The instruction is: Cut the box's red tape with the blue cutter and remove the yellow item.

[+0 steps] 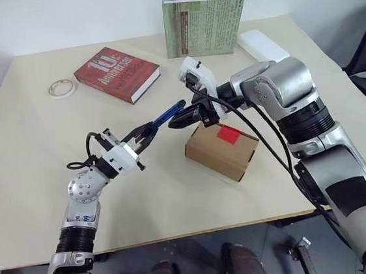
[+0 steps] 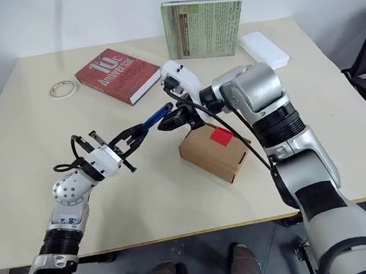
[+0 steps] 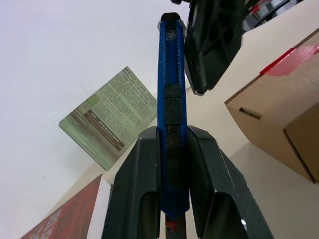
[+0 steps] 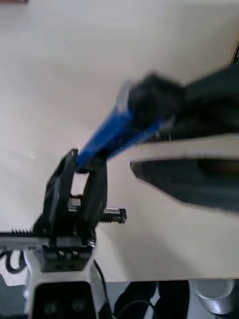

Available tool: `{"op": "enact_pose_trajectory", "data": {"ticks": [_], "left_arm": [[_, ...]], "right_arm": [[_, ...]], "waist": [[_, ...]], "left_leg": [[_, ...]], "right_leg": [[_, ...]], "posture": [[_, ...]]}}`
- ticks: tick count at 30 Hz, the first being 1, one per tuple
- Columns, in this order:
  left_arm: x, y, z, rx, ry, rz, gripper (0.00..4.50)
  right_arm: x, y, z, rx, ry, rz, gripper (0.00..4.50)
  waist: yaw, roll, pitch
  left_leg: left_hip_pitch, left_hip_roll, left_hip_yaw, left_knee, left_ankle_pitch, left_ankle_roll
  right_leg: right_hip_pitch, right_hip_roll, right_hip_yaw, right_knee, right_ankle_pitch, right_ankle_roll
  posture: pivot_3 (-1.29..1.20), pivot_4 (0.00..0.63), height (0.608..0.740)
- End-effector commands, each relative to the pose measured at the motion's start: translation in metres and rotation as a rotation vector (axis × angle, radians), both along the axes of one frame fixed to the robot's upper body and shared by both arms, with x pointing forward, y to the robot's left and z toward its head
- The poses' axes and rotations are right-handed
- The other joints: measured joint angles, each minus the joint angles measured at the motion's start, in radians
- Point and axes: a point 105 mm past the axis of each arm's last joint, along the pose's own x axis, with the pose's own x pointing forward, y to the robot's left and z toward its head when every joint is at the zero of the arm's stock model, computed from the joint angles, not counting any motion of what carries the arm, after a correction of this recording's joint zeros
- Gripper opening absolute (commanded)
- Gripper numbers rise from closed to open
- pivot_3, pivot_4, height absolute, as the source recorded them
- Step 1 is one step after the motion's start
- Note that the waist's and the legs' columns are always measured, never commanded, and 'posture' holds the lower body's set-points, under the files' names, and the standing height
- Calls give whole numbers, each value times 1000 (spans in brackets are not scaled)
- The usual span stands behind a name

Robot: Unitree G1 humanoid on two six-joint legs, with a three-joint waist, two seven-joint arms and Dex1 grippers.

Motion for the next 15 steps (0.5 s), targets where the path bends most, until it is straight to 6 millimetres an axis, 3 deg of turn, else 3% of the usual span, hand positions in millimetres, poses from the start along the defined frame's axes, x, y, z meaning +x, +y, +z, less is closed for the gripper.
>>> {"op": "enact_pose_trajectory", "data": {"ticks": [1, 3, 15], "left_arm": [[-4, -1, 6, 6, -28, -13, 394], [-5, -1, 6, 8, -24, -20, 394], [-6, -3, 4, 13, -13, -35, 394]], "right_arm": [[2, 0, 9, -13, -82, 0, 2005], [2, -2, 13, 4, -83, 9, 2573], [2, 1, 21, 40, -64, 57, 2573]], "waist": [[0, 0, 0], [0, 0, 0], [0, 0, 0]], "left_leg": [[0, 0, 0, 0, 0, 0], [0, 0, 0, 0, 0, 0], [0, 0, 0, 0, 0, 0]], "right_leg": [[0, 0, 0, 0, 0, 0], [0, 0, 0, 0, 0, 0], [0, 0, 0, 0, 0, 0]], "posture": [[0, 150, 740], [0, 150, 740], [0, 150, 740]]}}
